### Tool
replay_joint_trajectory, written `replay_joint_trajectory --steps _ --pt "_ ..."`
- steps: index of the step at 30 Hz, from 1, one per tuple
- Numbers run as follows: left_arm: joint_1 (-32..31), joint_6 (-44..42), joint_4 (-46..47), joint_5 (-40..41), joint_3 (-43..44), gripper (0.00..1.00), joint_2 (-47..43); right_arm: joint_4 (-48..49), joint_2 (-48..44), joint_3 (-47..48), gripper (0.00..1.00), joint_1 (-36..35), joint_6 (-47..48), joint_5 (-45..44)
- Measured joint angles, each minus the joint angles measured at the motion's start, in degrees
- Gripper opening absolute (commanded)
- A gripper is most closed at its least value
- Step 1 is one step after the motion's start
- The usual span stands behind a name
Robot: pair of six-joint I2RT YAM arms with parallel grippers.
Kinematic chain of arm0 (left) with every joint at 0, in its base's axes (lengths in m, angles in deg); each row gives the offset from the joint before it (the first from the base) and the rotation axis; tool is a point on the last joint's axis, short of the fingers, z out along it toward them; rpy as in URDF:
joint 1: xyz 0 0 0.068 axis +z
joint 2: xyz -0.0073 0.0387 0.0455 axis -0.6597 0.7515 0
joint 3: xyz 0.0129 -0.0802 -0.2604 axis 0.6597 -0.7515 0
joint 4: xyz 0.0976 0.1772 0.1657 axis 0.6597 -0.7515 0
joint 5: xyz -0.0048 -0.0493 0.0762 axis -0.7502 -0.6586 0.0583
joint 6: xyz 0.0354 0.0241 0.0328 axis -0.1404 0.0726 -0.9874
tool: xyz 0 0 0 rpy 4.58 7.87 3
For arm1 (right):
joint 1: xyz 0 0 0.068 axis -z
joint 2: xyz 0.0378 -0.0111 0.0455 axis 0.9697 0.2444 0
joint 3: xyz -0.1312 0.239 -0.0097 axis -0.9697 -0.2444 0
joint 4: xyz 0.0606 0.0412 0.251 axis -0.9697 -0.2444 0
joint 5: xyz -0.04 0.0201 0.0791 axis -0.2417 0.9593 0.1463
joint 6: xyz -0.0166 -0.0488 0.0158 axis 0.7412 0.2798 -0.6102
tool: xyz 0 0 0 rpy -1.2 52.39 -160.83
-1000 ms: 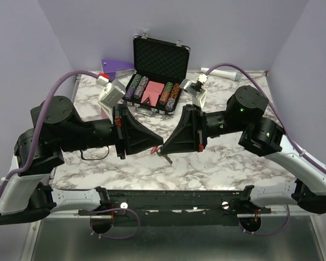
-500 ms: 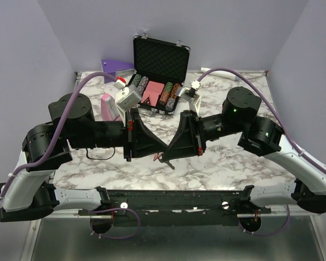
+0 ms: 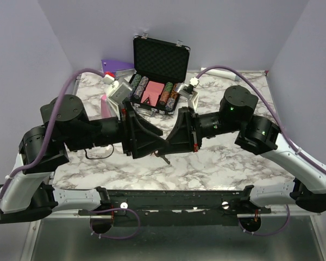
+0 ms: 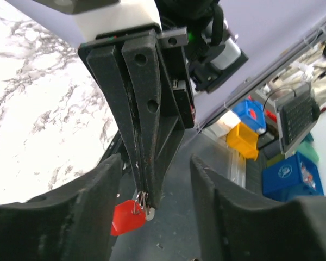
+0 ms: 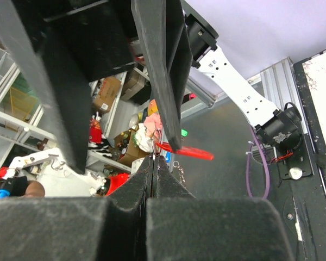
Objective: Remove the keys from the keyring
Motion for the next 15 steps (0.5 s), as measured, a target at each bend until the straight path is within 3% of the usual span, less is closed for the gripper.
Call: replay_joint_trajectory --steps 5,11,15 --pt "0.0 1.1 4.4 3.3 -2.3 0.83 -4.0 0.0 0.4 0.0 0.01 0.0 0.0 -0.4" --pt "0.0 1.9 10.4 5.2 -6.3 0.84 -9.7 0.7 0.5 0.9 0.01 0.0 0.1 -1.2" --pt "0.0 3.6 15.5 6.5 -14.1 0.84 -14.5 3.0 0.5 1.1 0.01 0.0 -0.1 -1.7"
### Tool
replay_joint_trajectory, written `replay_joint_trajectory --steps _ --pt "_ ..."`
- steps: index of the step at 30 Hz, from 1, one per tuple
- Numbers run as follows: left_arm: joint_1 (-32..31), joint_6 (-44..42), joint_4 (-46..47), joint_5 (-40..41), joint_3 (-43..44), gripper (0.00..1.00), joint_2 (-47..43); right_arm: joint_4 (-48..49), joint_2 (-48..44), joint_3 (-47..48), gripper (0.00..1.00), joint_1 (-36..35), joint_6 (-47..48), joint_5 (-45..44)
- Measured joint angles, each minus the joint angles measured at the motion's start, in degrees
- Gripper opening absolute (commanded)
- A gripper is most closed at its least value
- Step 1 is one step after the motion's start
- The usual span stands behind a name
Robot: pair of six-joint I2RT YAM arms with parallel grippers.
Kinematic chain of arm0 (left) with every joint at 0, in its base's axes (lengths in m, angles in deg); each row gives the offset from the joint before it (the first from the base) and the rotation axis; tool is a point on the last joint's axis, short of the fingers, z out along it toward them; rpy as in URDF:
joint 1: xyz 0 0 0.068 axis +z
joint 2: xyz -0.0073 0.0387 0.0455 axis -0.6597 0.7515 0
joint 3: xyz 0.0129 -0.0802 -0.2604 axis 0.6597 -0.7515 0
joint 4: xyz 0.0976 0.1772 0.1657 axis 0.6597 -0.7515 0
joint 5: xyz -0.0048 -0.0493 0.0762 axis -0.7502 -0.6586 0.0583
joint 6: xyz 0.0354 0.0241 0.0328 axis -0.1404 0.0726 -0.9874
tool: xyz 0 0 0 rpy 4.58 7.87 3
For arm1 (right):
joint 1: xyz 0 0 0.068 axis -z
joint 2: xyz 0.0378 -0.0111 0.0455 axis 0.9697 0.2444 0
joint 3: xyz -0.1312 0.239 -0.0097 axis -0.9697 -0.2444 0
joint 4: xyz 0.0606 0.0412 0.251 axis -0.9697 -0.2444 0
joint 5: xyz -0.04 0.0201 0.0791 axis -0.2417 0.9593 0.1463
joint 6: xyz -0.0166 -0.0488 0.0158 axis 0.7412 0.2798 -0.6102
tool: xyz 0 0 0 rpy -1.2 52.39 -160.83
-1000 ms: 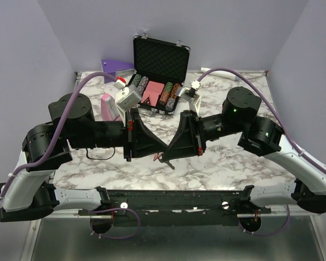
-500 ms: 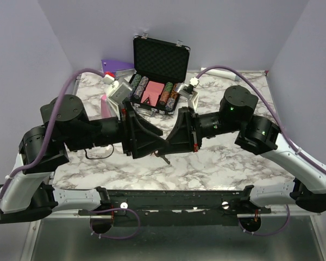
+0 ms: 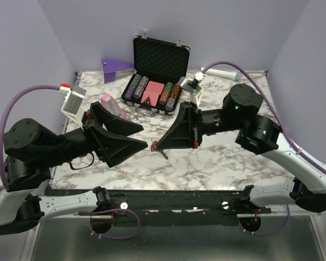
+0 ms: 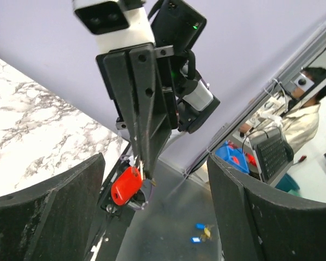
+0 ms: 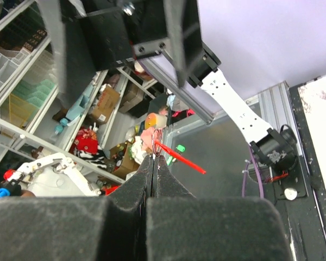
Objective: Remove the keys from the keyring
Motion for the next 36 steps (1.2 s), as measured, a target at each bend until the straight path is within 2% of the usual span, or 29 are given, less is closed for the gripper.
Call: replay_joint_trajectory --steps 6,12,17,24,31,36 --pt "0.0 3.8 7.2 2.8 -10.5 0.79 -4.9 3.2 -0.1 0.0 0.01 0.0 -0.1 -1.9" --pt "0.0 6.5 13.2 4.5 -13.9 0.65 -6.8 6.5 -0.5 -0.7 0.01 0.0 -1.1 -3.7" --pt "0.0 9.0 17.6 5.5 -17.0 0.63 -7.0 9.0 -1.9 -2.2 0.01 0.0 -2.0 -4.7" --pt "0.0 10.3 20.9 5.6 -17.7 0.59 -4.3 10.1 -3.7 -3.7 0.01 0.0 -2.2 -6.3" --pt "0.0 10.6 21.7 5.5 -17.0 0.50 -1.9 10.3 -4.7 -3.7 0.01 0.0 -2.2 -7.5" --pt "0.0 10.6 21.8 5.5 -17.0 0.49 -1.8 10.3 -4.8 -3.8 0.01 0.0 -2.2 -7.6"
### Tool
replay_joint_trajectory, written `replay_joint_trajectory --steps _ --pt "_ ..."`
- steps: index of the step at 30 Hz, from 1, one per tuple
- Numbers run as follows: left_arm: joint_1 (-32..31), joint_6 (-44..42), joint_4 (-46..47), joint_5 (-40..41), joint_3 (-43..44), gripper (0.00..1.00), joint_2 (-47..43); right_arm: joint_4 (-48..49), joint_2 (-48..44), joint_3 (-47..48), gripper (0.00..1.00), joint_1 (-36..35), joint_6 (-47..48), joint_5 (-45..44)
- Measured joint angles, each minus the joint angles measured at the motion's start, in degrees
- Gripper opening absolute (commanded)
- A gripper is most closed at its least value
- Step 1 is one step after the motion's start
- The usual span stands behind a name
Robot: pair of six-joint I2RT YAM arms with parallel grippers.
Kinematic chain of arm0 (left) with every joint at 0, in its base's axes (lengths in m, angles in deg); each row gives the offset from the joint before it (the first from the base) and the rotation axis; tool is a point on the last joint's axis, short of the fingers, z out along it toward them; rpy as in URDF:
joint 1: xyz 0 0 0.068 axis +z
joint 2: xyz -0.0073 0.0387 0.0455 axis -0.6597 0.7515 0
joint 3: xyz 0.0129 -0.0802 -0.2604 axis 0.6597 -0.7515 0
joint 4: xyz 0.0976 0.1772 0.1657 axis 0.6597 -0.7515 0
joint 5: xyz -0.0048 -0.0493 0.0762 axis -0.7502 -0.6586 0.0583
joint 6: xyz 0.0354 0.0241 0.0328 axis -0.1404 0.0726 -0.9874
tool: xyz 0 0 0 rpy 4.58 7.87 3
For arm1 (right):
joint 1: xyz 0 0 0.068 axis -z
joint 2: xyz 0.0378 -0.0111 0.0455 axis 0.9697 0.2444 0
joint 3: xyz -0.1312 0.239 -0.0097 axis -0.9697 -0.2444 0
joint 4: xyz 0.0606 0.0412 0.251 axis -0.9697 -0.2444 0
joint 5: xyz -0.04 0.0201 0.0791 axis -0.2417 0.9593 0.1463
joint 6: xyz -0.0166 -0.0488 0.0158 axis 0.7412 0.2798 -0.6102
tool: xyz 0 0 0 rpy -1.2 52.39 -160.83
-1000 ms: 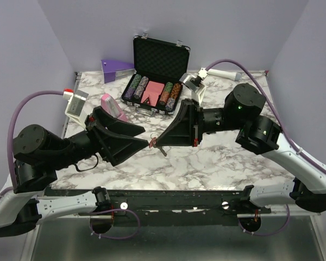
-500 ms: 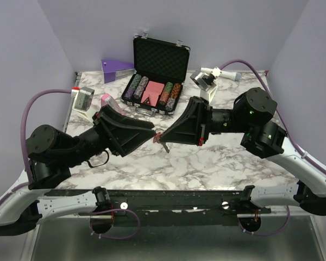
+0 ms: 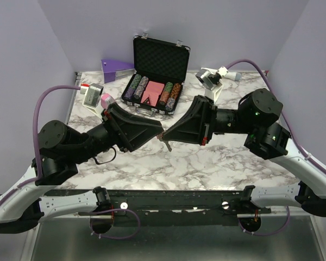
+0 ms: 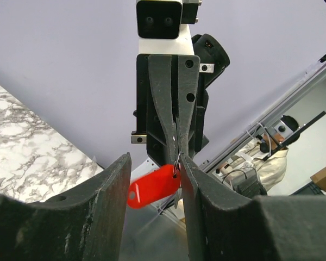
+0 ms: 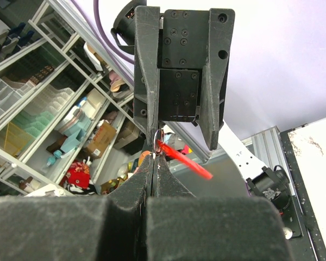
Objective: Remove the keys from the keyring
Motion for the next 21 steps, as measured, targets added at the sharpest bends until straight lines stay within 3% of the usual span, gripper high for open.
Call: replay_joint_trajectory --steps 10,17,21 --pt "0.0 0.0 0.3 -0.1 0.1 0.45 -0.1 0.0 0.0 -0.2 0.01 0.0 0.0 0.0" --pt "0.0 0.0 0.7 -0.4 0.1 0.25 0.0 0.1 0.0 -0.3 0.01 0.0 0.0 0.0" --pt "0.0 0.0 0.8 -0.6 0.2 0.09 0.0 0.2 0.0 -0.3 0.01 0.0 0.0 0.0"
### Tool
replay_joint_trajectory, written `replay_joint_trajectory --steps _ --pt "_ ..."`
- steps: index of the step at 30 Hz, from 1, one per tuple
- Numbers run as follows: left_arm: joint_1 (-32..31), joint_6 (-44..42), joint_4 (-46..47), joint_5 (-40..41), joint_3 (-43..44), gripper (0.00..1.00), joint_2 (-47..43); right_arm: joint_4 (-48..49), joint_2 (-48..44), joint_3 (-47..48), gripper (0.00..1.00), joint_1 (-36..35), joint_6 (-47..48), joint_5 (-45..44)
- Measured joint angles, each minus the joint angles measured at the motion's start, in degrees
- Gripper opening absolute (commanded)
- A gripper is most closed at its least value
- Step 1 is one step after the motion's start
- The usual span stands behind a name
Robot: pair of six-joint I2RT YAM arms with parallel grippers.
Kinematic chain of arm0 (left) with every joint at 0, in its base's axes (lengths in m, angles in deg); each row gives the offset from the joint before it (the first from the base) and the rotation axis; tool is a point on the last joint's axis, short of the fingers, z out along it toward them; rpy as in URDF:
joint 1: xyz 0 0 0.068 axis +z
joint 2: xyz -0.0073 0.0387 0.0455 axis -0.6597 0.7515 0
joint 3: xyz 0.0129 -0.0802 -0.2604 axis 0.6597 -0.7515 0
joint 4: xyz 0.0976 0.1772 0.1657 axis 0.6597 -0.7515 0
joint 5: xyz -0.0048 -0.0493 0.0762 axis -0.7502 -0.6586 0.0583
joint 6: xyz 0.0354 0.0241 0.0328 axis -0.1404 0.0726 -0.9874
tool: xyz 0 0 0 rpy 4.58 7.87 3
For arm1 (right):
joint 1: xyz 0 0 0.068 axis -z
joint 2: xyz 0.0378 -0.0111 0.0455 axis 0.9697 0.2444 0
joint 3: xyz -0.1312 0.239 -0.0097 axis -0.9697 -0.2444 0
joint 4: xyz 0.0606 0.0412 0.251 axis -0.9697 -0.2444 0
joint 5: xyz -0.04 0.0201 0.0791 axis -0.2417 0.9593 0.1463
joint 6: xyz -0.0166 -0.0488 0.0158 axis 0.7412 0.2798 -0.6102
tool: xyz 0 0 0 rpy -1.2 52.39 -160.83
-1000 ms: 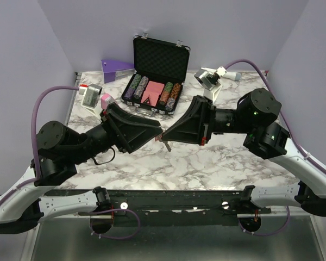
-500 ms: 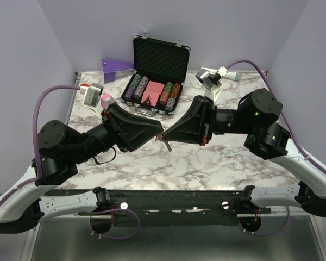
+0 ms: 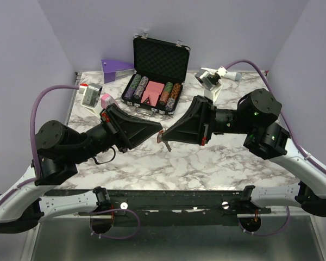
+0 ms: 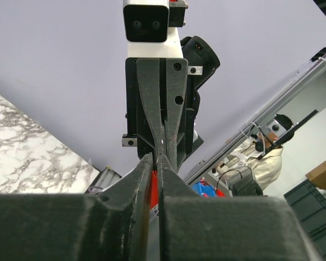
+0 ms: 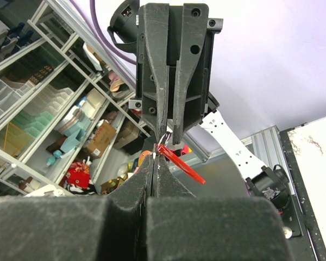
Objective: Remove the keys from the keyring
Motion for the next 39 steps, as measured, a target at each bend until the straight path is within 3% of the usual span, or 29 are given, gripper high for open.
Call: replay_joint_trajectory --steps 1,2,13,28,39 --pt "-0.1 0.0 0.0 0.0 0.0 0.00 0.0 0.0 0.0 0.0 0.01 0.0 0.0 0.0" --pt "-0.1 0.2 0.0 -0.2 0.2 0.00 0.1 0.0 0.0 0.0 0.01 0.0 0.0 0.0" --pt "-0.2 -0.6 -3.7 -1.0 4.1 0.00 1.6 0.5 0.0 -0.1 0.01 0.1 0.0 0.0" --pt "-0.2 -10.4 -24.3 -6.6 22.4 0.00 10.3 -1.9 0.2 0.3 0.01 0.1 0.3 0.5" --pt "0.0 -15.0 -32.0 -13.4 30.1 0.00 15.1 -8.0 1.8 3.5 0.01 0.1 1.6 4.3"
